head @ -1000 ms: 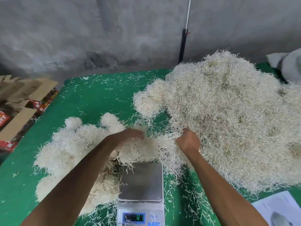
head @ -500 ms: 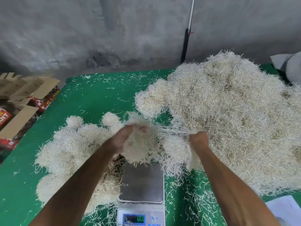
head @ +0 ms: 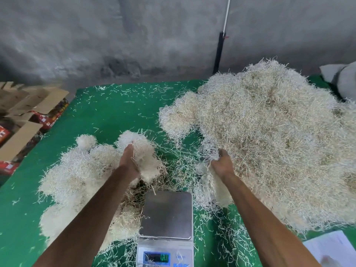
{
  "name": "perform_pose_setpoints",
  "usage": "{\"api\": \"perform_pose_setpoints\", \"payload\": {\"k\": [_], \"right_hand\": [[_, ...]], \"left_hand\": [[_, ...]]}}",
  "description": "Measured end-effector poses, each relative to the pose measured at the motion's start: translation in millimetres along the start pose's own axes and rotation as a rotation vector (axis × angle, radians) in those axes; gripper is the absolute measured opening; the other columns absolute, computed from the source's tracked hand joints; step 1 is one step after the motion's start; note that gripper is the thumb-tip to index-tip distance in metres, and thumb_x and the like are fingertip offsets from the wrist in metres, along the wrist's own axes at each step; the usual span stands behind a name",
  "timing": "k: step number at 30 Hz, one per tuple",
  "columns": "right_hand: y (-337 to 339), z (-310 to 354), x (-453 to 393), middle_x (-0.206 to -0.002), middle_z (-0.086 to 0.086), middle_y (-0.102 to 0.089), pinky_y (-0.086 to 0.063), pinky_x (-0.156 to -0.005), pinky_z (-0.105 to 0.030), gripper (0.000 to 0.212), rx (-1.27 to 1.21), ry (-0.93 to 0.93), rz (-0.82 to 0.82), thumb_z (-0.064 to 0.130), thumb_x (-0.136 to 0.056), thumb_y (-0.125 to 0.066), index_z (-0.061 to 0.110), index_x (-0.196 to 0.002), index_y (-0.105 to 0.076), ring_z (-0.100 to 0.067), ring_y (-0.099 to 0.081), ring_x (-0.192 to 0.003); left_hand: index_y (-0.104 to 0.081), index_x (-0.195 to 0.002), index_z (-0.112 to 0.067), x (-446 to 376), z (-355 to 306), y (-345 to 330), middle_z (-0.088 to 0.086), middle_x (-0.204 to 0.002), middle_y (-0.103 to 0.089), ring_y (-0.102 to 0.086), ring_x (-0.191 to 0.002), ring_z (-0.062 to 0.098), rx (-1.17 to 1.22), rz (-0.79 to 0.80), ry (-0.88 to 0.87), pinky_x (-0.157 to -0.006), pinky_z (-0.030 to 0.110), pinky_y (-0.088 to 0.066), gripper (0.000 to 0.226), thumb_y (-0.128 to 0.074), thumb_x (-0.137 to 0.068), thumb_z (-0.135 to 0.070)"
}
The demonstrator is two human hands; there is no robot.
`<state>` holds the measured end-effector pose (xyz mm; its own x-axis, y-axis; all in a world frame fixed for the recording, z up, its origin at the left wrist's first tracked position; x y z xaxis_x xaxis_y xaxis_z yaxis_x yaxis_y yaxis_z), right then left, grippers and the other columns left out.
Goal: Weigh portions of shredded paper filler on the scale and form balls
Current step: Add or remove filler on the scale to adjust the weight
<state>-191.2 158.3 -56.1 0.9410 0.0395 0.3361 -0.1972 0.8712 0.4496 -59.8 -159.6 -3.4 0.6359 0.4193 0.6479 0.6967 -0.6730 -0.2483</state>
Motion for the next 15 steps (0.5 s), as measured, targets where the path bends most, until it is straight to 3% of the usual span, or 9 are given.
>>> {"api": "perform_pose_setpoints", "payload": {"k": [1, 3, 6, 8, 9, 10, 11, 13, 15], "right_hand": [[-5.8, 14.7, 3.1, -0.163, -0.018, -0.034, -0.053, -0.064, -0.018, 0.083, -0.023, 0.039, 0.043, -0.015, -0.090, -0.060, 0.008, -0.161, -0.025, -0.024, -0.057, -0.112], [-9.6, 47.7, 11.1, -0.165, -0.014, -0.030, -0.055, -0.078, -0.024, 0.086, 0.013, 0.105, 0.090, -0.008, -0.087, -0.070, 0.011, -0.160, -0.029, -0.029, -0.053, -0.125], [3.5, 94.0, 23.2, -0.137, -0.009, -0.057, -0.055, -0.097, -0.041, 0.056, 0.447, 0.178, 0.037, 0.027, -0.085, -0.083, 0.015, -0.134, -0.058, -0.025, -0.061, -0.115], [11.9, 115.8, 31.2, -0.098, -0.005, -0.071, -0.061, -0.076, -0.032, 0.031, 0.498, 0.217, 0.052, 0.033, -0.088, -0.081, 0.011, -0.105, -0.068, -0.015, -0.070, -0.082], [10.3, 125.2, 36.7, -0.083, -0.004, -0.070, -0.060, -0.064, -0.028, 0.027, 0.375, 0.242, 0.106, 0.033, -0.091, -0.078, 0.008, -0.097, -0.069, -0.010, -0.070, -0.066], [4.9, 134.1, 45.8, -0.078, -0.005, -0.070, -0.062, -0.062, -0.028, 0.029, 0.220, 0.263, 0.177, 0.033, -0.095, -0.074, 0.005, -0.095, -0.070, -0.007, -0.069, -0.059], [-2.4, 142.0, 59.1, -0.082, -0.008, -0.073, -0.065, -0.070, -0.033, 0.033, 0.066, 0.276, 0.248, 0.039, -0.098, -0.070, 0.005, -0.100, -0.071, -0.007, -0.071, -0.062], [-25.9, 156.4, 97.2, -0.116, -0.007, -0.073, -0.062, -0.091, -0.043, 0.049, -0.075, 0.336, 0.358, 0.064, -0.097, -0.059, 0.023, -0.122, -0.066, -0.009, -0.073, -0.090], [-52.2, 152.7, 128.6, -0.154, 0.004, -0.050, -0.045, -0.112, -0.050, 0.081, -0.079, 0.345, 0.455, 0.092, -0.084, -0.044, 0.041, -0.147, -0.048, -0.009, -0.058, -0.127]], "left_hand": [[-0.064, -0.116, -0.009, 0.5, 2.8, -1.3, 0.025, -0.119, -0.068, -0.065, -0.113, 0.044, 0.007, 0.015, -0.008, -0.086, 0.056, -0.058, 0.039, -0.045, -0.105, -0.041], [-0.064, -0.104, -0.003, 3.2, 5.4, -4.8, 0.023, -0.114, -0.070, -0.069, -0.107, 0.040, -0.005, 0.037, -0.007, -0.083, 0.050, -0.060, 0.037, -0.044, -0.106, -0.034], [-0.060, -0.088, -0.006, 11.8, -3.8, -3.2, 0.015, -0.089, -0.068, -0.072, -0.090, 0.031, -0.132, 0.058, -0.092, -0.069, 0.041, -0.061, 0.031, -0.048, -0.104, -0.029], [-0.061, -0.095, -0.002, 27.3, -18.2, -4.5, 0.019, -0.086, -0.070, -0.074, -0.081, 0.032, -0.383, 0.073, -0.263, -0.059, 0.036, -0.060, 0.011, -0.060, -0.099, -0.012], [-0.062, -0.097, -0.001, 38.3, -25.0, -8.5, 0.018, -0.085, -0.071, -0.075, -0.079, 0.031, -0.548, 0.099, -0.371, -0.056, 0.035, -0.061, 0.006, -0.065, -0.093, -0.003], [-0.063, -0.095, -0.001, 48.7, -28.4, -12.1, 0.016, -0.083, -0.072, -0.075, -0.076, 0.027, -0.650, 0.125, -0.447, -0.054, 0.035, -0.061, 0.008, -0.068, -0.089, 0.001], [-0.063, -0.092, -0.001, 60.7, -29.0, -17.1, 0.015, -0.082, -0.071, -0.075, -0.072, 0.022, -0.690, 0.163, -0.475, -0.054, 0.037, -0.061, 0.010, -0.069, -0.086, 0.004], [-0.062, -0.096, -0.002, 79.1, -31.4, -21.1, 0.016, -0.079, -0.066, -0.073, -0.073, 0.019, -0.732, 0.222, -0.531, -0.054, 0.031, -0.058, 0.024, -0.068, -0.080, 0.015], [-0.056, -0.121, -0.012, 85.3, -18.8, -29.9, 0.001, -0.081, -0.060, -0.069, -0.075, 0.013, -0.793, 0.266, -0.462, -0.058, 0.019, -0.055, 0.054, -0.064, -0.079, 0.022]]}}
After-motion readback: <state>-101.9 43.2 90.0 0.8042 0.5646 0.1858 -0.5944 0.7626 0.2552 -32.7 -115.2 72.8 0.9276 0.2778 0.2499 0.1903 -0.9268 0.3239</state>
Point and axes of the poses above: each hand's wrist, its own x-axis away from the middle knuckle, its own y-axis out of the back of the hand, z = x × y, the point moved 8 cm from there along -x, towards the middle knuckle
